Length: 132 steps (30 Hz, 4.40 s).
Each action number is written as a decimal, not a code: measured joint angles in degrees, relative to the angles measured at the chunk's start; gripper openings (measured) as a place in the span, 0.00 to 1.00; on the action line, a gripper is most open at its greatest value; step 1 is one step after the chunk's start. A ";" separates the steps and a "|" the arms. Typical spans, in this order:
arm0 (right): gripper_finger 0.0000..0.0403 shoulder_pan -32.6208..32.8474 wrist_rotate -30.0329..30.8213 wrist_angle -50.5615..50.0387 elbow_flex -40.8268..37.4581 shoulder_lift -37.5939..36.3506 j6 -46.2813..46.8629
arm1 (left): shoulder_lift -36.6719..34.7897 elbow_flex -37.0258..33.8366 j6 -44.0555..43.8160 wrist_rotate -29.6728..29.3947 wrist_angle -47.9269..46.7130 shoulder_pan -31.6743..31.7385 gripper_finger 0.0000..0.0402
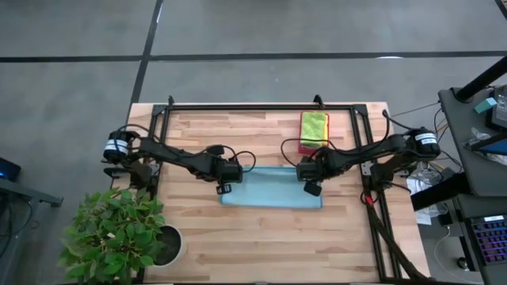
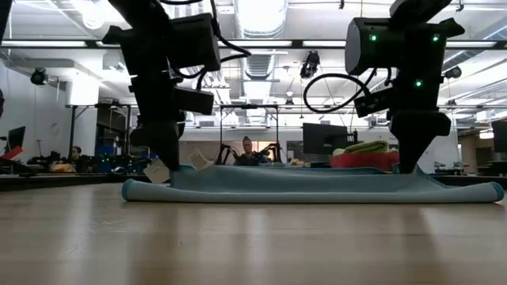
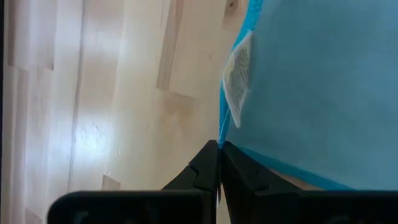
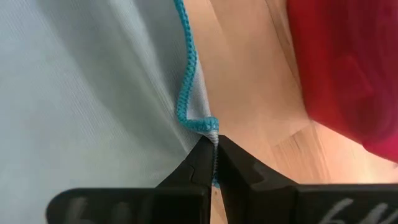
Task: Fold microfiber towels
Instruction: Fold the blue microfiber towel
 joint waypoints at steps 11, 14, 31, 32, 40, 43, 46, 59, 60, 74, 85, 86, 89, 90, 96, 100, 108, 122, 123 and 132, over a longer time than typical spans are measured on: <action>0.11 0.00 4.50 0.78 0.99 0.31 0.17 | 0.23 0.00 -0.39 -2.23 -0.15 0.37 0.18; 0.13 0.00 4.48 -1.15 2.31 0.29 0.17 | 0.16 0.41 -1.54 -3.03 -0.31 0.37 0.24; 0.19 0.14 4.52 -10.03 7.61 -1.16 3.19 | -1.41 0.79 -4.66 17.71 1.25 -5.79 0.27; 0.20 0.13 4.63 -10.02 7.53 -1.16 3.19 | -0.97 0.77 -5.07 18.14 1.31 -6.33 0.27; 0.31 0.50 5.95 -9.98 7.34 -1.60 3.93 | 2.30 0.35 -9.34 19.88 1.66 -9.08 0.27; 0.30 1.84 3.57 -9.33 7.21 -1.60 5.54 | 3.61 0.33 -10.70 20.98 1.51 -9.82 0.27; 0.27 3.87 0.40 -7.36 6.43 -1.60 7.54 | 4.57 0.49 -12.64 21.80 1.45 -10.62 0.27; 0.35 10.57 -4.63 -4.21 4.48 -3.74 22.45 | 2.76 0.45 -19.71 27.65 -0.66 -16.33 0.27; 0.37 10.51 -4.58 -3.23 4.06 -4.14 22.77 | 2.69 0.59 -19.70 27.39 -0.54 -16.53 0.27; 0.45 1.70 -11.37 13.15 -9.57 -7.19 22.91 | 2.55 1.25 -19.65 23.01 -0.19 -17.11 0.27; 0.45 -5.45 -21.83 29.79 -17.68 -7.85 18.54 | 2.47 1.25 -19.62 22.31 -0.17 -17.09 0.27; 0.45 -5.59 -22.87 31.75 -18.27 -7.85 18.45 | 2.46 1.25 -19.61 22.28 -0.15 -17.09 0.27; 0.45 -5.62 -25.91 38.89 -20.43 -7.80 19.10 | 2.46 1.22 -19.61 22.19 -0.15 -17.09 0.27; 0.45 -5.62 -26.36 41.21 -21.14 -7.76 19.82 | 2.46 1.20 -19.61 22.18 -0.15 -17.09 0.27; 0.43 -5.60 -26.18 46.20 -22.71 -7.67 22.21 | 2.46 1.18 -19.61 22.03 -0.15 -17.09 0.27; 0.37 -5.60 -25.65 46.19 -22.75 -7.86 23.10 | 2.46 1.26 -19.59 20.28 -0.17 -17.09 0.27; 0.11 -5.60 -23.85 45.94 -22.91 -10.97 23.61 | 2.37 1.31 -19.21 18.81 -0.17 -17.09 0.27; 0.02 -5.57 -16.61 19.04 -14.26 -21.62 21.17 | -1.65 1.11 -19.37 16.46 -0.74 -20.22 0.27; 0.02 -5.57 -15.50 15.09 -12.70 -22.17 20.74 | -1.74 1.11 -19.52 16.09 -0.50 -20.33 0.27; 0.02 -5.44 -10.49 -0.75 -1.37 -19.91 20.16 | 0.23 -1.02 -19.07 10.17 7.34 -20.59 0.27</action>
